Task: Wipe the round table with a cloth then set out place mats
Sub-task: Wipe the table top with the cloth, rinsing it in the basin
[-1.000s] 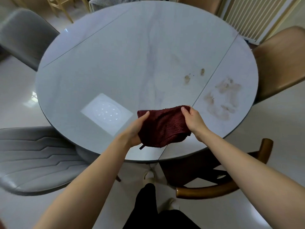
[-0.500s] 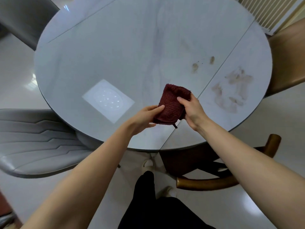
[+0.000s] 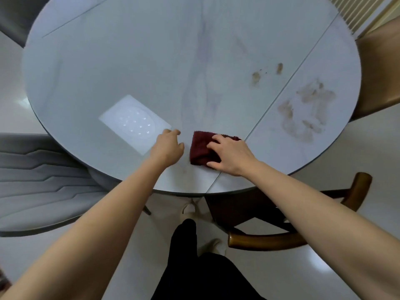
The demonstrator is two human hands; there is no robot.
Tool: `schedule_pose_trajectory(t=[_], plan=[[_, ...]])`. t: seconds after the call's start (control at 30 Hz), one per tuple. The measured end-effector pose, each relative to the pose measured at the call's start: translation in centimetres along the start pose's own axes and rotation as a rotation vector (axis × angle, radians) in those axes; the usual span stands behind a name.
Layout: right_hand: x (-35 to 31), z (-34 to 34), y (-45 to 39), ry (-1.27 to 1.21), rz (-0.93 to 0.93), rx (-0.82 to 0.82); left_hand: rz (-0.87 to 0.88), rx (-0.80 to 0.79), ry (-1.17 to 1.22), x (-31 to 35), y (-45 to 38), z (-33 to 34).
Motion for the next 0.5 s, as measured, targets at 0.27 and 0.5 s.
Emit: schedule_pose_trajectory(t=[0.27,0.5], plan=[[1.0,5.6,-6.2,0.104,-0.244,0.092,0.009,-0.113,-0.325,-4.5,-2.4,2.2],[-3.3,9.3,-0.5,-0.174,0.438,0.25,0.016,-0.268,-0.257,-5.4,-3.8,3.2]])
Point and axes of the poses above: each hand's wrist, its own y-axis away from the middle knuckle, its own z-axis out of the palm, x = y × z, the point moved 4 cm from there along -y, towards the middle knuckle, and after that the axes turned 7 degrees about z, right-handed, at the moved point
